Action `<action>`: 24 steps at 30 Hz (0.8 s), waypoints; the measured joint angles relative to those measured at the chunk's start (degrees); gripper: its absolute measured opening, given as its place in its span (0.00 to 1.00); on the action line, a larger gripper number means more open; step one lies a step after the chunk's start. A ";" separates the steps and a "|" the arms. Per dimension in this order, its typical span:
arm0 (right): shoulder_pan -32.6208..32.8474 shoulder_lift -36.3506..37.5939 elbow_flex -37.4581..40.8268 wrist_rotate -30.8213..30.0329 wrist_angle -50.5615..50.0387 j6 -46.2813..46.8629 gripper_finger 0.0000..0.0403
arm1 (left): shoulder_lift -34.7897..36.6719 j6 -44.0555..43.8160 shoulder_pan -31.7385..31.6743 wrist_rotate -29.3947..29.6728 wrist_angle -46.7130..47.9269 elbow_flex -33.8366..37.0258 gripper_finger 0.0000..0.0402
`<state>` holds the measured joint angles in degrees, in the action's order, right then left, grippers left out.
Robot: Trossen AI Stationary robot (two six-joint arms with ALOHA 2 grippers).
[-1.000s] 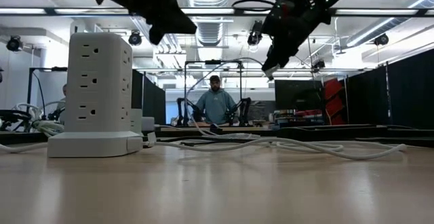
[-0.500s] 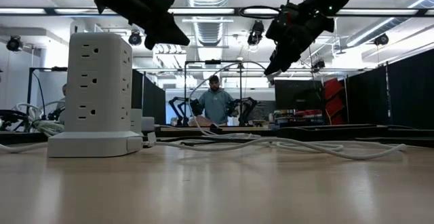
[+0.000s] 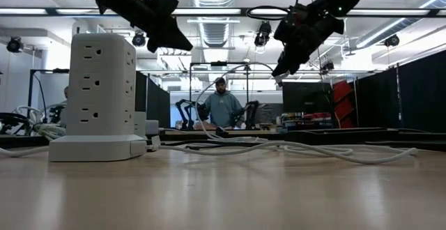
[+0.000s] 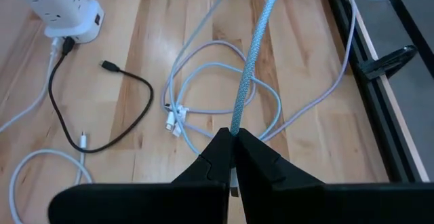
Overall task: Insert USB
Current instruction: Insert the white charger cable into the black outlet extension
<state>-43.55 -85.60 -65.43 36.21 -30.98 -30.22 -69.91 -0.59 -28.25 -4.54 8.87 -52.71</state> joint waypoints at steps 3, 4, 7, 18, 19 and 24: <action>0.02 0.00 0.00 0.03 0.02 -0.71 0.00 | 0.00 -0.06 0.02 0.01 0.21 0.02 0.07; 0.02 0.00 0.00 0.04 0.04 -0.94 0.00 | 0.00 -0.06 0.02 0.01 0.21 0.02 0.07; -0.02 0.00 0.24 0.14 0.11 -2.05 0.00 | 0.00 -0.08 0.02 0.04 0.21 0.02 0.07; -3.99 0.00 5.39 4.57 5.24 -3.92 0.00 | 0.00 -1.40 0.13 0.11 0.21 0.02 0.07; -4.22 -0.29 5.96 6.02 7.60 -4.48 0.00 | 0.00 -1.40 0.13 0.22 0.21 0.02 0.07; -6.48 -5.98 7.10 14.01 24.56 -6.37 0.00 | 0.00 -1.41 0.13 1.07 0.14 0.02 0.07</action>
<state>-50.03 -91.58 -58.33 50.23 -6.42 -36.59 -69.91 -2.00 -28.12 -3.46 9.02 -52.69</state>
